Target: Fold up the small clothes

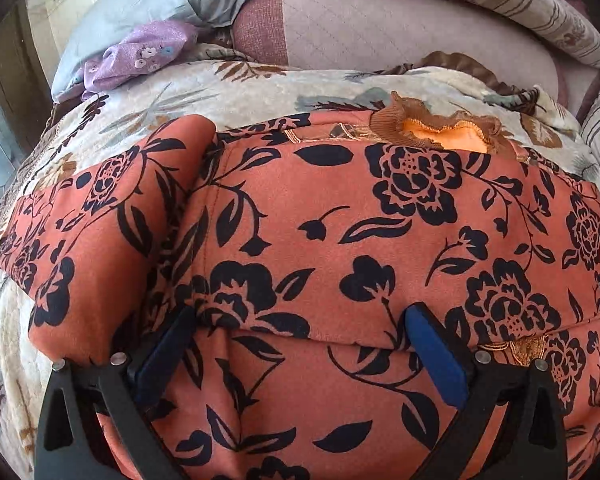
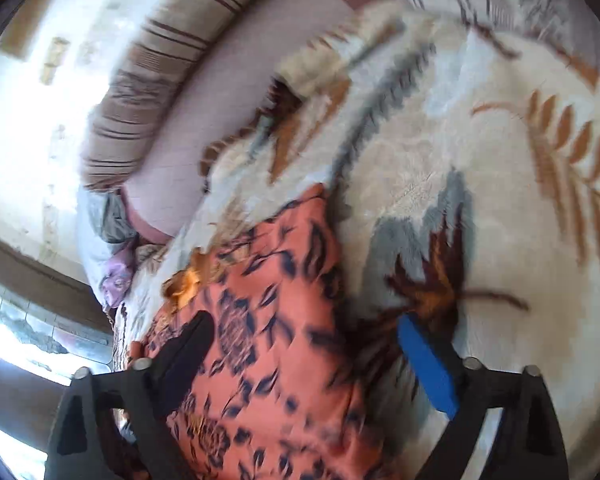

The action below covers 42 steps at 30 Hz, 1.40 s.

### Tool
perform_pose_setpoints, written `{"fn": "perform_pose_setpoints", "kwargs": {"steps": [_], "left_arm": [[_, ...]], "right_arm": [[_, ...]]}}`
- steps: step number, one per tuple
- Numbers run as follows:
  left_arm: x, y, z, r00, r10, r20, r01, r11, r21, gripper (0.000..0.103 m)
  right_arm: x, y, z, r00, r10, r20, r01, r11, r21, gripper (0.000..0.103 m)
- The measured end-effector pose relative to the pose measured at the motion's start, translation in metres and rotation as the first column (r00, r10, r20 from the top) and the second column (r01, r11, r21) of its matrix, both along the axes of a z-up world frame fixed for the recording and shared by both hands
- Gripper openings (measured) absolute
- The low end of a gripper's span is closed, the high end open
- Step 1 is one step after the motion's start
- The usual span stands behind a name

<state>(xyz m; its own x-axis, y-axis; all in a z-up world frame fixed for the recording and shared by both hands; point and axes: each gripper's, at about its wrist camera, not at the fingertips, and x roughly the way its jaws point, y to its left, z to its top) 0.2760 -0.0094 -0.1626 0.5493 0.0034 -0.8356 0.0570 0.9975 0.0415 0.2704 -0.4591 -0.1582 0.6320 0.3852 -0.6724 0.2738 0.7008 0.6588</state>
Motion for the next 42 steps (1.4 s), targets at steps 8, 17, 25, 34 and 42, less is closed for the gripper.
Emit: {"fn": "perform_pose_setpoints", "kwargs": {"steps": [8, 17, 25, 34, 42], "left_arm": [[-0.005, 0.001, -0.003, 0.999, 0.0, 0.054, 0.001, 1.0, -0.012, 0.103], [-0.007, 0.0, -0.003, 0.998, 0.001, 0.065, 0.0, 1.0, -0.014, 0.103], [-0.004, 0.004, 0.004, 1.0, 0.001, 0.029, 0.0, 0.999, -0.036, 0.103], [-0.063, 0.161, 0.115, 0.956, 0.194, 0.22, -0.054, 0.854, -0.518, 0.103], [-0.03, 0.384, 0.024, 0.713, 0.671, -0.204, -0.543, 0.343, -0.767, 0.096]], "right_arm": [[0.048, 0.057, 0.045, 0.995, 0.104, 0.012, -0.086, 0.879, -0.469, 0.012], [-0.001, 0.03, 0.051, 0.985, -0.144, 0.097, 0.164, 0.956, -0.242, 0.04], [-0.038, 0.092, 0.015, 1.0, -0.009, 0.001, 0.009, 0.95, -0.312, 0.081], [-0.064, 0.159, -0.01, 0.996, 0.089, 0.005, -0.071, 0.828, -0.557, 0.103], [-0.065, 0.151, -0.008, 0.996, 0.069, 0.052, -0.032, 0.85, -0.527, 0.103]]}}
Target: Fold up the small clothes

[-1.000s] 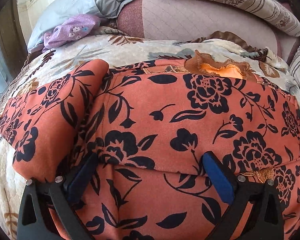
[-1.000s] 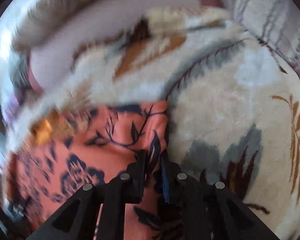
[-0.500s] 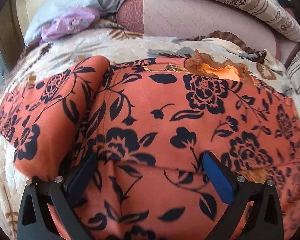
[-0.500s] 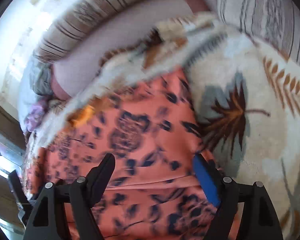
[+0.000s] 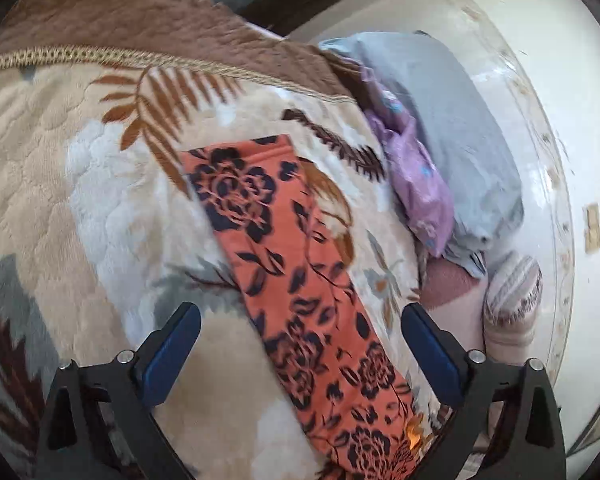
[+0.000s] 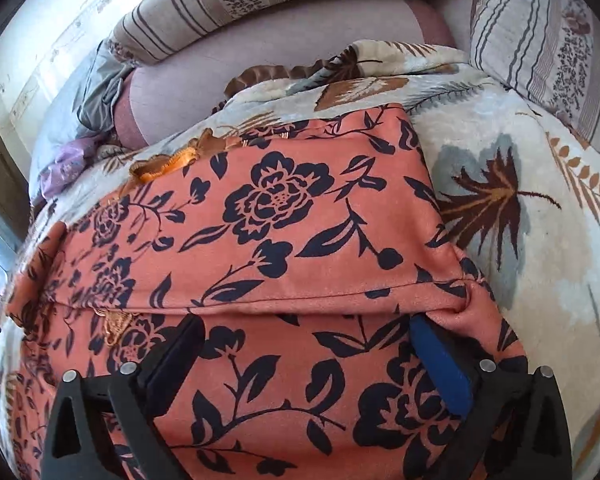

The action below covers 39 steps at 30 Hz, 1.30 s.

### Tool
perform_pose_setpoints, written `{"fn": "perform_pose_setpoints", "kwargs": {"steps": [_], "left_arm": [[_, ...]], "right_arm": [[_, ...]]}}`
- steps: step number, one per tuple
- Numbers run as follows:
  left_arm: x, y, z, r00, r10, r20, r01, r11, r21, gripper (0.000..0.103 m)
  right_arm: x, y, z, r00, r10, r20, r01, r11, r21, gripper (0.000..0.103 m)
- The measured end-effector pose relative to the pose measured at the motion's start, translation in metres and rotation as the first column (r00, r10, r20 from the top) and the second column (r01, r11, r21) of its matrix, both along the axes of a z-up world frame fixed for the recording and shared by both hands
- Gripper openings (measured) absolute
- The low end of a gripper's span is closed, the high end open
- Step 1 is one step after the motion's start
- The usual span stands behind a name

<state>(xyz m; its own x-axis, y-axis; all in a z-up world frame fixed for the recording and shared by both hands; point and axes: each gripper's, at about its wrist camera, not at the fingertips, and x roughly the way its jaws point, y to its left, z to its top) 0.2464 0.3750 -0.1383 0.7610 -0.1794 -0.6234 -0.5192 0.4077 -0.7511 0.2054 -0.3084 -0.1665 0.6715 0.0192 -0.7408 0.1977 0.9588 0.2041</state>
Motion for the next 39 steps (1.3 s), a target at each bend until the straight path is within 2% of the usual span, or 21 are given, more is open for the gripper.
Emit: {"fn": "perform_pose_setpoints", "kwargs": {"steps": [2, 5, 6, 8, 9, 11, 13, 15, 18, 21, 24, 26, 29, 30, 31, 32, 34, 35, 36, 38, 39], "left_arm": [[0.012, 0.007, -0.012, 1.0, 0.008, -0.006, -0.008, 1.0, -0.005, 0.094], [0.031, 0.003, -0.007, 1.0, -0.014, -0.012, 0.015, 0.995, 0.099, 0.092], [0.036, 0.002, -0.007, 0.999, -0.018, -0.032, 0.023, 0.989, 0.143, 0.085], [0.045, 0.011, -0.012, 0.996, 0.002, -0.095, 0.017, 0.979, 0.201, 0.028], [0.048, 0.017, -0.016, 0.991, 0.01, -0.13, 0.019, 0.975, 0.22, 0.011], [0.047, 0.029, -0.022, 0.992, -0.003, -0.129, 0.027, 0.983, 0.184, 0.006], [0.05, 0.024, -0.007, 0.986, -0.008, -0.167, 0.049, 0.968, 0.245, 0.005], [0.048, -0.003, 0.032, 0.99, -0.031, -0.137, 0.082, 0.917, 0.389, 0.004], [0.037, -0.07, 0.103, 0.987, -0.159, 0.0, 0.133, 0.825, 0.55, 0.004], [0.024, -0.164, 0.168, 0.926, -0.357, 0.126, 0.198, 0.741, 0.642, 0.004], [0.016, -0.267, 0.201, 0.818, -0.546, 0.181, 0.299, 0.673, 0.677, 0.004], [0.01, -0.33, 0.206, 0.743, -0.641, 0.193, 0.37, 0.634, 0.679, 0.005], [0.009, -0.423, 0.186, 0.626, -0.769, 0.132, 0.516, 0.534, 0.67, 0.011], [0.013, -0.451, 0.168, 0.581, -0.811, 0.076, 0.59, 0.483, 0.647, 0.022], [0.018, -0.472, 0.149, 0.532, -0.847, 0.0, 0.663, 0.417, 0.621, 0.057], [0.02, -0.489, 0.125, 0.498, -0.862, -0.096, 0.722, 0.351, 0.596, 0.072], [0.015, -0.491, 0.092, 0.507, -0.834, -0.218, 0.759, 0.312, 0.572, 0.072], [0.013, -0.479, 0.082, 0.532, -0.81, -0.246, 0.757, 0.325, 0.567, 0.072], [0.007, -0.464, 0.079, 0.559, -0.794, -0.238, 0.743, 0.353, 0.569, 0.072], [-0.004, -0.415, 0.079, 0.656, -0.73, -0.193, 0.665, 0.438, 0.606, 0.072], [-0.008, -0.399, 0.081, 0.694, -0.695, -0.186, 0.631, 0.463, 0.623, 0.072]], "right_arm": [[0.001, -0.001, 0.001, 1.0, 0.001, -0.007, -0.001, 1.0, -0.011, 0.103], [0.001, 0.004, -0.002, 1.0, 0.0, -0.003, 0.0, 1.0, -0.002, 0.103], [-0.002, -0.001, -0.004, 1.0, 0.0, -0.001, 0.0, 1.0, 0.001, 0.103], [0.0, -0.005, -0.002, 1.0, 0.0, -0.001, 0.0, 1.0, 0.0, 0.103], [0.0, -0.004, -0.003, 1.0, 0.0, -0.001, 0.0, 1.0, -0.001, 0.103], [0.001, -0.005, -0.002, 1.0, 0.0, 0.0, 0.0, 1.0, 0.001, 0.103], [0.001, -0.005, -0.002, 1.0, 0.0, -0.002, 0.0, 1.0, 0.002, 0.103], [0.001, -0.005, -0.001, 1.0, 0.0, 0.0, 0.0, 1.0, 0.006, 0.103], [0.0, -0.007, -0.001, 1.0, -0.001, 0.008, 0.0, 1.0, 0.022, 0.103], [-0.001, -0.009, 0.0, 1.0, 0.0, 0.013, 0.0, 0.999, 0.034, 0.103], [-0.004, -0.014, 0.001, 1.0, -0.001, 0.031, -0.001, 0.997, 0.073, 0.103], [-0.007, -0.02, 0.002, 0.999, -0.002, 0.048, -0.003, 0.994, 0.112, 0.103], [-0.011, -0.028, 0.004, 0.997, -0.005, 0.076, -0.008, 0.985, 0.171, 0.103], [-0.012, -0.031, 0.004, 0.996, -0.006, 0.084, -0.01, 0.982, 0.19, 0.103], [-0.013, -0.034, 0.004, 0.996, -0.007, 0.091, -0.012, 0.978, 0.21, 0.103], [-0.014, -0.036, 0.005, 0.995, -0.008, 0.097, -0.015, 0.973, 0.229, 0.103], [-0.015, -0.041, 0.008, 0.995, 0.0, 0.097, -0.025, 0.965, 0.261, 0.103], [-0.017, -0.043, 0.01, 0.996, 0.006, 0.087, -0.031, 0.958, 0.285, 0.103], [-0.019, -0.048, 0.013, 0.997, 0.013, 0.077, -0.037, 0.947, 0.318, 0.102], [-0.029, -0.064, 0.02, 0.996, -0.007, 0.087, -0.031, 0.903, 0.429, 0.102], [-0.032, -0.073, 0.025, 0.995, -0.03, 0.095, -0.019, 0.879, 0.476, 0.102]]}}
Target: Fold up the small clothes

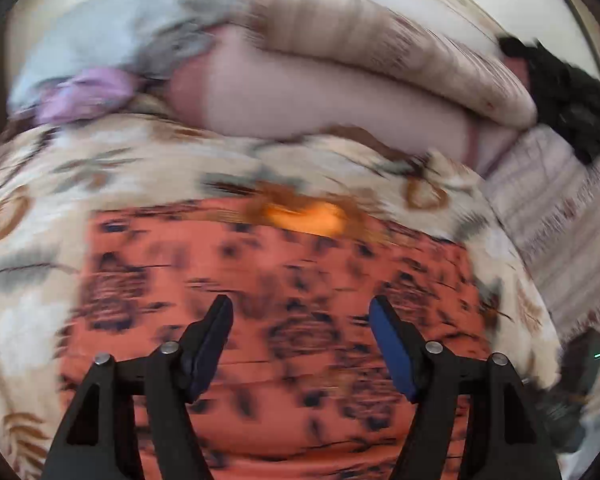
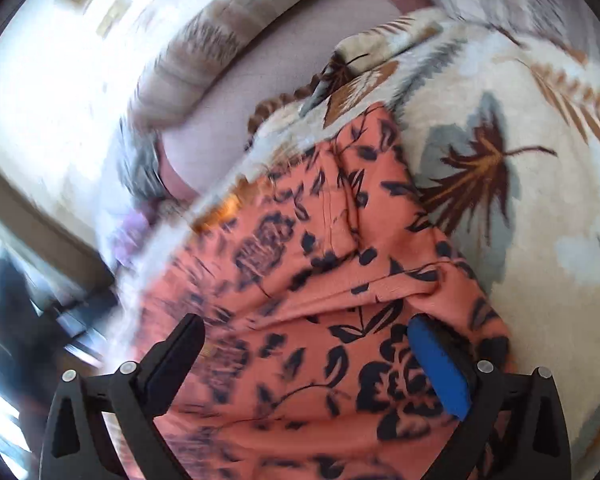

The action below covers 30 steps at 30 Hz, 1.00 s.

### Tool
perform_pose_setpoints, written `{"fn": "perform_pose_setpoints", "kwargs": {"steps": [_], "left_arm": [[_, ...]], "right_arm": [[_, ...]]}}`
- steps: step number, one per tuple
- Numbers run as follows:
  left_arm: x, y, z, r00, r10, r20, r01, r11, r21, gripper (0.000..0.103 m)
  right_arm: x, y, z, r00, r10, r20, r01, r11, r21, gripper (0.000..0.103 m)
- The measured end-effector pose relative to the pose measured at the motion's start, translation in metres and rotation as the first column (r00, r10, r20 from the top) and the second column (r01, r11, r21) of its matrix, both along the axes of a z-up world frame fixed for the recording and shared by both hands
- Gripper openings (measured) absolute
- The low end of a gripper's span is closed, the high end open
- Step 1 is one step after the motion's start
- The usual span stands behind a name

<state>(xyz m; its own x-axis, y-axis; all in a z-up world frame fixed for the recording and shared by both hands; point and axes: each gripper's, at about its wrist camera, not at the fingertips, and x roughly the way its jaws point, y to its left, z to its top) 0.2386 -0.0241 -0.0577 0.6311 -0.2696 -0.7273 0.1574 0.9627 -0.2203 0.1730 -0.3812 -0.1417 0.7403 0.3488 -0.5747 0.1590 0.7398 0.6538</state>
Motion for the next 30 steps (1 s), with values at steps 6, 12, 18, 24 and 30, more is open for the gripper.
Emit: {"fn": "perform_pose_setpoints", "kwargs": {"steps": [6, 12, 18, 24, 30], "left_arm": [[0.007, 0.122, -0.05, 0.954, 0.295, -0.046, -0.295, 0.955, 0.012, 0.072], [-0.001, 0.151, -0.094, 0.955, 0.29, -0.066, -0.292, 0.956, -0.02, 0.077], [0.001, 0.152, -0.096, 0.96, 0.272, -0.061, -0.275, 0.96, -0.053, 0.084], [-0.005, 0.159, -0.057, 0.957, 0.289, -0.023, -0.29, 0.951, -0.11, 0.084], [0.022, 0.13, -0.106, 0.971, 0.223, -0.083, -0.207, 0.963, 0.172, 0.086]], "right_arm": [[0.036, -0.028, 0.013, 0.999, -0.046, -0.029, 0.051, 0.978, 0.201, 0.102], [0.097, -0.006, 0.001, 0.961, -0.032, -0.275, 0.013, 0.997, -0.071, 0.067], [0.089, 0.047, 0.076, 0.98, 0.013, -0.199, -0.108, 0.874, -0.474, 0.008], [0.072, 0.008, 0.009, 0.958, -0.012, -0.286, -0.075, 0.954, -0.291, 0.026], [0.056, 0.003, 0.065, 0.988, -0.05, -0.143, 0.012, 0.967, -0.256, 0.07]]}}
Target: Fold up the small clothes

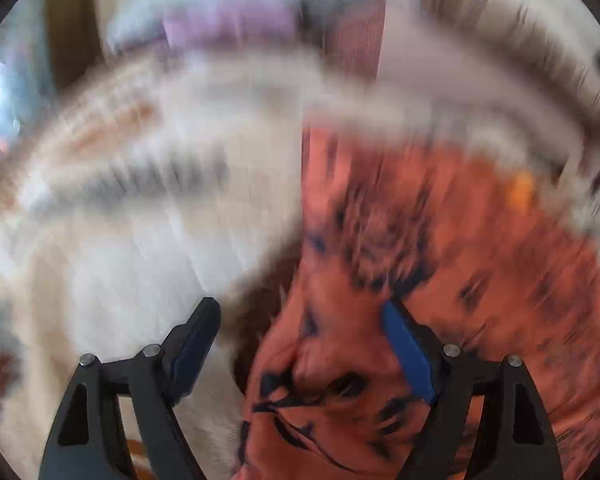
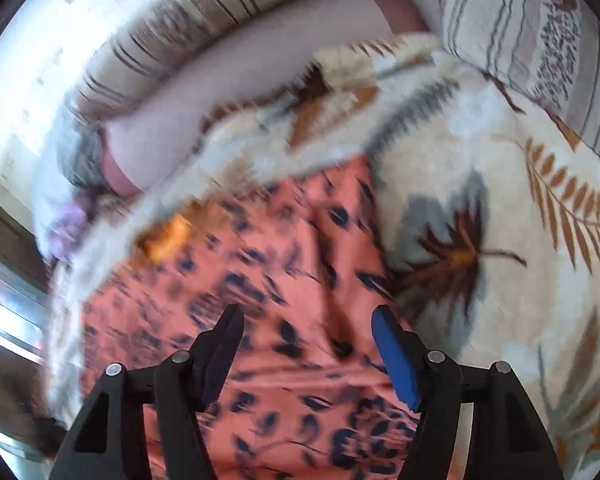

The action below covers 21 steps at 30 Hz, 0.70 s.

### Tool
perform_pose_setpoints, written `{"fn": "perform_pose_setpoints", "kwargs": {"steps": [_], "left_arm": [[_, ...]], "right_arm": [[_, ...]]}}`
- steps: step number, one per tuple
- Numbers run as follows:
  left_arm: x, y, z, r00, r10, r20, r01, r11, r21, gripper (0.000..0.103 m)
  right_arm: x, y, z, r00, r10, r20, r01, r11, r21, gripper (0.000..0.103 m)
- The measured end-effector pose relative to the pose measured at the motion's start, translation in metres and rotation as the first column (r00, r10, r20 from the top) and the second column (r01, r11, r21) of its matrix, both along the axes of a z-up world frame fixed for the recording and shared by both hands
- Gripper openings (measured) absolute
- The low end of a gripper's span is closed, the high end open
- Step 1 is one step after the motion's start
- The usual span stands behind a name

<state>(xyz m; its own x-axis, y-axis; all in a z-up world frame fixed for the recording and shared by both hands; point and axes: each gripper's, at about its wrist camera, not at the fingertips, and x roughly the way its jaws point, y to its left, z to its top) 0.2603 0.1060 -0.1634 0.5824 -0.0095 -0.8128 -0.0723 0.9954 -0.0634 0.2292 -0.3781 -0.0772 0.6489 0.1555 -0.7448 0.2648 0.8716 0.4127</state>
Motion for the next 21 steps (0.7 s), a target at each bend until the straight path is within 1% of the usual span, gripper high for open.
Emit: {"fn": "perform_pose_setpoints", "kwargs": {"steps": [1, 2, 4, 5, 6, 7, 8, 9, 10, 11, 12, 14, 15, 16, 17, 18, 19, 20, 21], "left_arm": [[0.0, -0.004, 0.006, 1.0, -0.003, 0.015, 0.002, 1.0, 0.025, 0.086], [0.001, -0.007, 0.008, 1.0, -0.005, 0.009, 0.004, 0.999, 0.041, 0.086], [0.002, -0.003, 0.003, 1.0, -0.003, 0.013, 0.002, 1.0, 0.016, 0.087], [0.003, -0.002, 0.003, 1.0, -0.002, 0.015, 0.002, 1.0, 0.006, 0.087], [0.003, -0.002, 0.002, 1.0, -0.003, 0.016, 0.003, 1.0, 0.007, 0.088], [0.003, -0.003, 0.001, 1.0, -0.004, 0.018, 0.004, 1.0, 0.014, 0.089], [0.003, -0.004, 0.001, 1.0, -0.007, 0.018, 0.006, 1.0, 0.021, 0.089], [0.003, -0.005, 0.0, 1.0, -0.007, 0.016, 0.006, 1.0, 0.029, 0.089], [0.003, -0.004, 0.001, 1.0, -0.006, 0.019, 0.005, 1.0, 0.025, 0.089], [0.003, -0.003, 0.001, 1.0, -0.005, 0.021, 0.005, 1.0, 0.02, 0.09], [0.002, -0.003, 0.002, 1.0, -0.005, 0.023, 0.005, 1.0, 0.019, 0.09], [-0.002, -0.005, 0.004, 1.0, -0.006, 0.027, 0.005, 1.0, 0.025, 0.091], [-0.002, -0.005, 0.004, 1.0, -0.007, 0.03, 0.006, 1.0, 0.025, 0.091], [-0.002, -0.004, 0.003, 1.0, -0.006, 0.031, 0.006, 1.0, 0.024, 0.091], [-0.001, -0.004, 0.003, 1.0, -0.007, 0.03, 0.006, 1.0, 0.024, 0.091], [-0.001, -0.005, 0.003, 1.0, -0.008, 0.03, 0.007, 1.0, 0.025, 0.091], [-0.001, -0.004, 0.003, 1.0, -0.007, 0.03, 0.007, 1.0, 0.023, 0.091], [-0.001, -0.003, 0.003, 1.0, -0.007, 0.03, 0.006, 1.0, 0.018, 0.091], [0.0, -0.003, 0.003, 1.0, -0.007, 0.03, 0.006, 1.0, 0.018, 0.091]], "right_arm": [[0.001, 0.0, 0.008, 0.999, 0.007, 0.037, -0.008, 0.999, 0.053, 0.07], [0.005, 0.001, 0.013, 0.997, 0.026, 0.068, -0.034, 0.993, 0.112, 0.072], [0.023, 0.007, 0.012, 0.989, 0.079, 0.122, -0.103, 0.973, 0.205, 0.076], [0.031, 0.009, 0.005, 0.986, 0.091, 0.136, -0.12, 0.967, 0.223, 0.084], [0.038, 0.01, -0.009, 0.989, 0.095, 0.116, -0.119, 0.969, 0.214, 0.095], [0.052, 0.006, -0.035, 0.995, 0.092, 0.028, -0.095, 0.977, 0.188, 0.098], [0.06, 0.002, -0.063, 0.995, 0.079, -0.068, -0.064, 0.978, 0.198, 0.097], [0.053, 0.001, -0.061, 0.998, 0.056, -0.006, -0.054, 0.98, 0.192, 0.096], [0.047, 0.007, -0.045, 0.999, 0.047, 0.027, -0.05, 0.989, 0.139, 0.096], [0.044, 0.014, -0.034, 0.999, 0.054, 0.01, -0.054, 0.993, 0.101, 0.096], [0.038, 0.019, -0.023, 0.997, 0.063, 0.033, -0.066, 0.993, 0.097, 0.096], [0.026, 0.022, -0.006, 0.99, 0.075, 0.119, -0.087, 0.991, 0.103, 0.096], [0.019, 0.025, -0.004, 0.987, 0.071, 0.146, -0.086, 0.991, 0.098, 0.096], [0.018, 0.028, -0.013, 0.989, 0.081, 0.126, -0.089, 0.995, 0.055, 0.098], [0.03, 0.033, -0.04, 0.995, 0.104, 0.0, -0.104, 0.995, 0.0, 0.101], [0.037, 0.039, -0.064, 0.987, 0.13, -0.092, -0.132, 0.991, -0.011, 0.1], [0.028, 0.044, -0.052, 0.991, 0.128, -0.035, -0.13, 0.99, -0.062, 0.099], [0.021, 0.049, -0.037, 0.993, 0.113, -0.023, -0.115, 0.99, -0.076, 0.099], [0.016, 0.053, -0.026, 0.993, 0.119, -0.021, -0.119, 0.992, -0.034, 0.099]]}}
